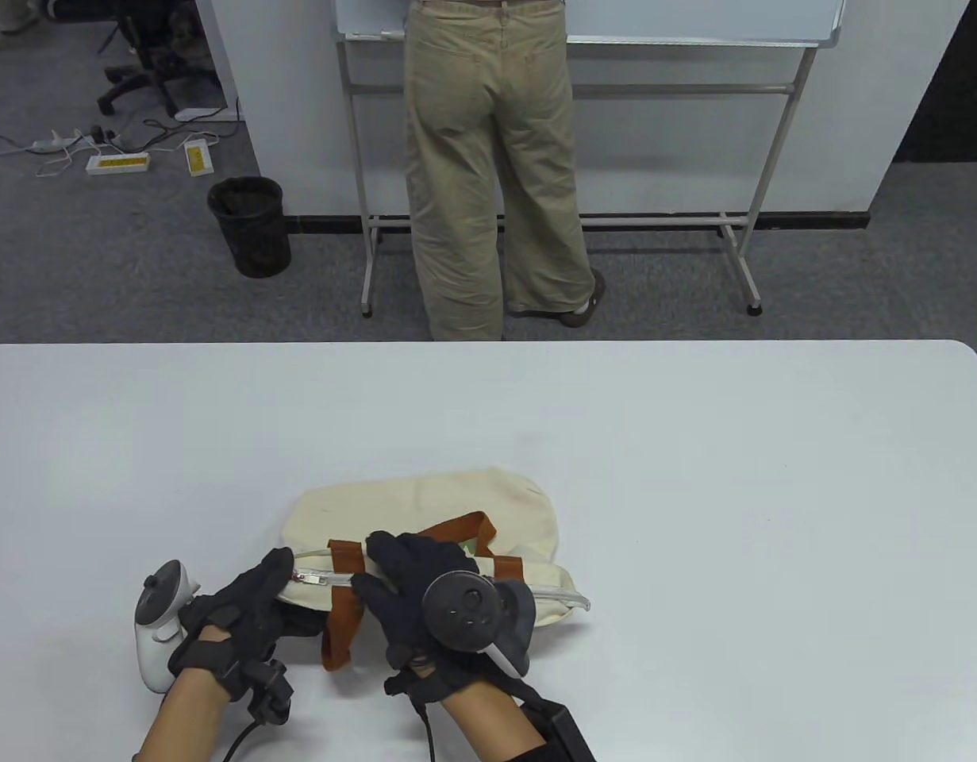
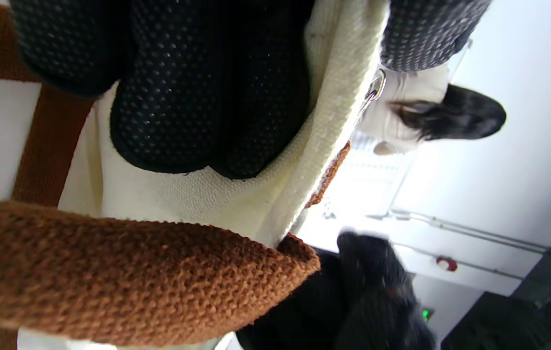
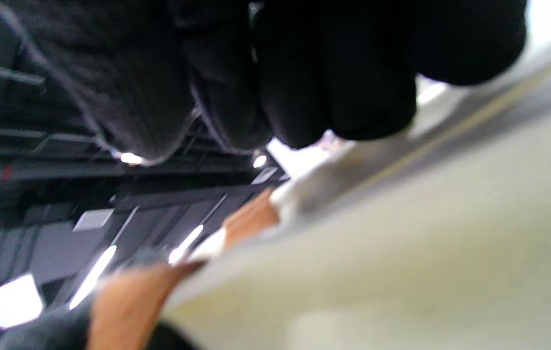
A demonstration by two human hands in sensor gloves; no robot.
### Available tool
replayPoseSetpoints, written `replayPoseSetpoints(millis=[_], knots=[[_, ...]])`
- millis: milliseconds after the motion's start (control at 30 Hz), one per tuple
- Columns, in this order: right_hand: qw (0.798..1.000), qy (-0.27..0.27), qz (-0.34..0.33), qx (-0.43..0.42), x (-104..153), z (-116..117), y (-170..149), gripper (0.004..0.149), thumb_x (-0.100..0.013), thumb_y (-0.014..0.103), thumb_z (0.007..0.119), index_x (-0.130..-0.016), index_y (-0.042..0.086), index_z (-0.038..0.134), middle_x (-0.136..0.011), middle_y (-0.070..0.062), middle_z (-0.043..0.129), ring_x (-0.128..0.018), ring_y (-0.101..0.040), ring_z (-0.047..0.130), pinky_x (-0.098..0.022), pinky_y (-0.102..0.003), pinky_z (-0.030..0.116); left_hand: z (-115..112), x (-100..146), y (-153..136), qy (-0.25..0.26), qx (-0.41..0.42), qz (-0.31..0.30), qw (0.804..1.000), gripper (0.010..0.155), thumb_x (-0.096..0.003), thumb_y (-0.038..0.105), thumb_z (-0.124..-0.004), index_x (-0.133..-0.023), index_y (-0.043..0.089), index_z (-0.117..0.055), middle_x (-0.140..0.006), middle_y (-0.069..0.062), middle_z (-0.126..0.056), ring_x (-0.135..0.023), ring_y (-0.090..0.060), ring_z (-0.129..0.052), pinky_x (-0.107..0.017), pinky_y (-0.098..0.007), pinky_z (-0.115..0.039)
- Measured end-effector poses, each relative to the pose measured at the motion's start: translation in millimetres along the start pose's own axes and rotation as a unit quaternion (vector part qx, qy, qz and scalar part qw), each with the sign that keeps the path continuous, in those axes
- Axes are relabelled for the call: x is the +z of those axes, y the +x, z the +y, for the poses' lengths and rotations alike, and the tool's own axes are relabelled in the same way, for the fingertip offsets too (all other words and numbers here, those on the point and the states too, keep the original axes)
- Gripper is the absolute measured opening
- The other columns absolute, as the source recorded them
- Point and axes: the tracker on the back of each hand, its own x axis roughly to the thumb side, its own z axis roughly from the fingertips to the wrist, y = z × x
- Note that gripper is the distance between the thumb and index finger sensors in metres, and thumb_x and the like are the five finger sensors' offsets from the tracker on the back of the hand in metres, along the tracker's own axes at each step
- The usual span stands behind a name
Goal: Unzip the canvas bag
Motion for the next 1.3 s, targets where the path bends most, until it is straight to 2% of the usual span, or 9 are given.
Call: replayPoseSetpoints(millis=[100, 233, 367, 567, 800, 1300], knots=[[0.999, 0.022, -0.026, 0.034, 0.5, 12.3, 9.5, 0.053, -0.040, 0.040, 0.089, -0.085, 0.011, 0.087, -0.075, -0.017, 0.085, -0.058, -0.039, 0.084, -0.037, -0.051, 0.068, -4.7, -0.3, 0.2, -0.010, -0.008, 0.001, 1.000, 0.053, -0.0505, 0.054, -0.070, -0.082, 0.014, -0.086, -0.062, -0.010, -0.104, -0.048, -0.028, -0.104, -0.046, -0.051, -0.080], [0.998, 0.030, -0.019, 0.058, 2.7, 25.7, 10.5, 0.054, -0.040, 0.039, 0.090, -0.084, 0.008, 0.086, -0.072, -0.017, 0.086, -0.055, -0.038, 0.084, -0.035, -0.050, 0.069, -9.6, -0.2, 0.8, -0.019, -0.021, -0.001, 1.000, 0.053, -0.0504, 0.053, -0.070, -0.082, 0.014, -0.086, -0.063, -0.011, -0.104, -0.049, -0.029, -0.104, -0.047, -0.051, -0.079], [0.999, 0.024, 0.005, 0.032, 5.2, 32.8, 4.2, 0.050, -0.038, 0.035, 0.092, -0.080, 0.008, 0.087, -0.068, -0.016, 0.087, -0.052, -0.038, 0.085, -0.033, -0.051, 0.069, -12.2, 1.8, 1.1, -0.014, -0.043, -0.003, 0.999, 0.053, -0.0504, 0.053, -0.070, -0.082, 0.013, -0.085, -0.063, -0.012, -0.103, -0.049, -0.029, -0.103, -0.047, -0.052, -0.079], [0.999, 0.014, -0.003, 0.037, 5.7, 31.4, 7.2, 0.041, -0.039, 0.034, 0.093, -0.073, 0.011, 0.090, -0.066, -0.015, 0.088, -0.052, -0.038, 0.085, -0.033, -0.051, 0.070, -11.6, 1.3, 3.8, -0.011, -0.046, -0.014, 0.999, 0.053, -0.0504, 0.053, -0.071, -0.082, 0.013, -0.085, -0.063, -0.012, -0.103, -0.049, -0.029, -0.103, -0.047, -0.052, -0.079], [0.997, 0.010, 0.048, -0.064, 2.7, 28.9, -5.1, 0.040, -0.040, 0.035, 0.093, -0.068, 0.007, 0.093, -0.062, -0.018, 0.089, -0.050, -0.038, 0.085, -0.033, -0.053, 0.068, -7.4, -0.6, 3.6, -0.013, -0.048, -0.019, 0.999, 0.053, -0.0503, 0.054, -0.071, -0.082, 0.014, -0.085, -0.063, -0.012, -0.103, -0.050, -0.029, -0.103, -0.048, -0.051, -0.078], [0.995, 0.004, 0.088, 0.040, 6.9, 12.1, -25.4, 0.040, -0.039, 0.037, 0.094, -0.065, 0.008, 0.095, -0.059, -0.016, 0.090, -0.048, -0.038, 0.086, -0.032, -0.053, 0.069, -0.2, -1.2, 2.0, 0.005, -0.035, -0.026, 0.999, 0.053, -0.0504, 0.055, -0.070, -0.082, 0.015, -0.085, -0.064, -0.011, -0.102, -0.051, -0.028, -0.102, -0.049, -0.051, -0.078]])
